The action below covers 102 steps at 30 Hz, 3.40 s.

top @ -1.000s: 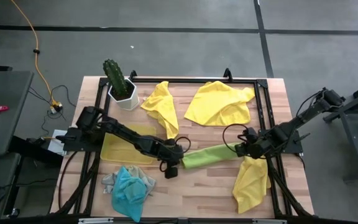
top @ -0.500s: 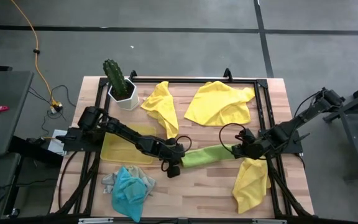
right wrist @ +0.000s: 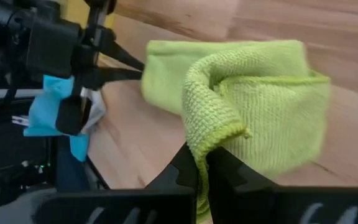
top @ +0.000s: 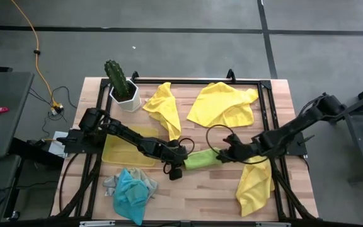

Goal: Fold microfiber towels
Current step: Fold the green microfiber towel

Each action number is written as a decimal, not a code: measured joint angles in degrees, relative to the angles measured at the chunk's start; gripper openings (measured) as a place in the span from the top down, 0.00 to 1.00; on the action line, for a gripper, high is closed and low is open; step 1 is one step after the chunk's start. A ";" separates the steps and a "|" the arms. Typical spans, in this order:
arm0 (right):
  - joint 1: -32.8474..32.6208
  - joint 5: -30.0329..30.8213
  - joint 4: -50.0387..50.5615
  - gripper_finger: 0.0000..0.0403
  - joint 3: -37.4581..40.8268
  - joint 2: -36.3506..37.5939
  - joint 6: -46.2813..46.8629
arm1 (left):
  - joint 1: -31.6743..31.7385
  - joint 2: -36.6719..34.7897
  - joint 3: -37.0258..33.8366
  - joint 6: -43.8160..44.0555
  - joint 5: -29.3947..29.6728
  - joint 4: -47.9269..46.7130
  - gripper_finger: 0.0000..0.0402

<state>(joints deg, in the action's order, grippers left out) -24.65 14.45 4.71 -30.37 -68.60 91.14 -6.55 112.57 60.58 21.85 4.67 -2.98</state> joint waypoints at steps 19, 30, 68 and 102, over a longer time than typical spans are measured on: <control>8.51 -10.73 -28.17 1.00 -2.07 -18.53 -5.67 | 0.04 0.04 -0.07 -0.01 -0.28 0.22 1.00; 11.26 -15.78 -23.42 1.00 -11.27 -27.25 -12.75 | 0.07 0.04 -0.11 0.43 -0.57 0.50 1.00; 14.29 -15.22 1.87 0.42 -11.05 -10.16 -42.52 | 1.64 -3.32 -0.17 0.37 -5.77 -2.69 1.00; 9.62 -16.04 3.33 0.83 -11.02 -21.79 -70.29 | 0.90 -2.12 -0.12 -2.33 -2.13 4.04 1.00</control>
<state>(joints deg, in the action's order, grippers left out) -15.03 -1.59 8.04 -41.39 -90.39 20.85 -5.65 110.45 60.45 19.52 2.54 1.06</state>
